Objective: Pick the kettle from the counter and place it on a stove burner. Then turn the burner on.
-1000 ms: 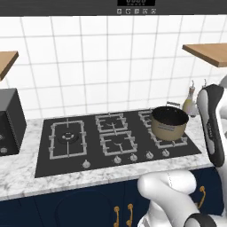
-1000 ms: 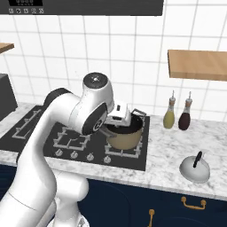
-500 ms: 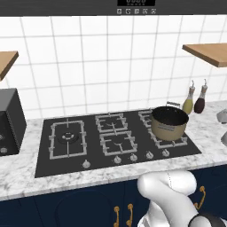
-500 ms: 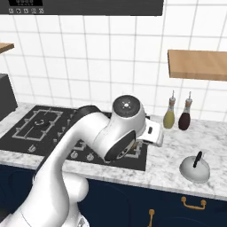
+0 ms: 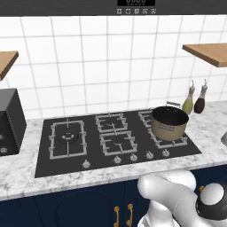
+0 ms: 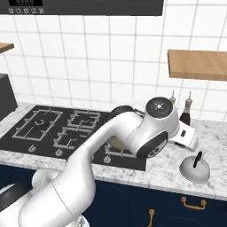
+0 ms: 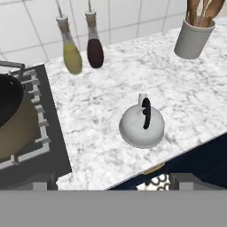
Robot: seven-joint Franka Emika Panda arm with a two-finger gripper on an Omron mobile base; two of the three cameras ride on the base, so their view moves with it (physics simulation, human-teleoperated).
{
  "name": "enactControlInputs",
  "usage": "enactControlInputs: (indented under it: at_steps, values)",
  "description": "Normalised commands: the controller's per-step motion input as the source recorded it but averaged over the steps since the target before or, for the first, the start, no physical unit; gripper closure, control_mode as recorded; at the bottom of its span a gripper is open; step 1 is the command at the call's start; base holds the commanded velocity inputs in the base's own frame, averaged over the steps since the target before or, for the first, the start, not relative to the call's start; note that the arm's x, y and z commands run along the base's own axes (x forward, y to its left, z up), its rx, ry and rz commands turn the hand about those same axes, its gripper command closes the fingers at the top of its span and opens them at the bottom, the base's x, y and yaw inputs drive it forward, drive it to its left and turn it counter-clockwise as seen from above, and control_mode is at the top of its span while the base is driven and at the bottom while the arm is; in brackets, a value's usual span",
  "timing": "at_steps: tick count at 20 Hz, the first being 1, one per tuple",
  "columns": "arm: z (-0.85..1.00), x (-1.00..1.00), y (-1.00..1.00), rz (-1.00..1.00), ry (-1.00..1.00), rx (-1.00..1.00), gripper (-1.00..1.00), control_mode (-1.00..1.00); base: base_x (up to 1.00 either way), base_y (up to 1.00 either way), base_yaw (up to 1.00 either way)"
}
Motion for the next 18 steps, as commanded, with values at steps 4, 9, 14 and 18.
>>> enactControlInputs:
  at_steps: [4, 9, 14, 18]
  values:
    - [-0.21, 0.69, -1.00, -0.11, 0.07, 0.00, -1.00, -1.00, 0.00, 0.00, 0.00]
    - [-0.60, 0.49, -0.62, -0.02, 0.20, -0.01, -1.00, -1.00, 0.00, 0.00, 0.00]
    - [-0.18, 0.10, -0.05, -0.02, 0.19, 0.00, -1.00, -1.00, 0.00, 0.00, 0.00]
    - [-0.53, 0.08, -0.14, 0.00, 0.21, 0.00, -1.00, -1.00, 0.00, 0.00, 0.00]
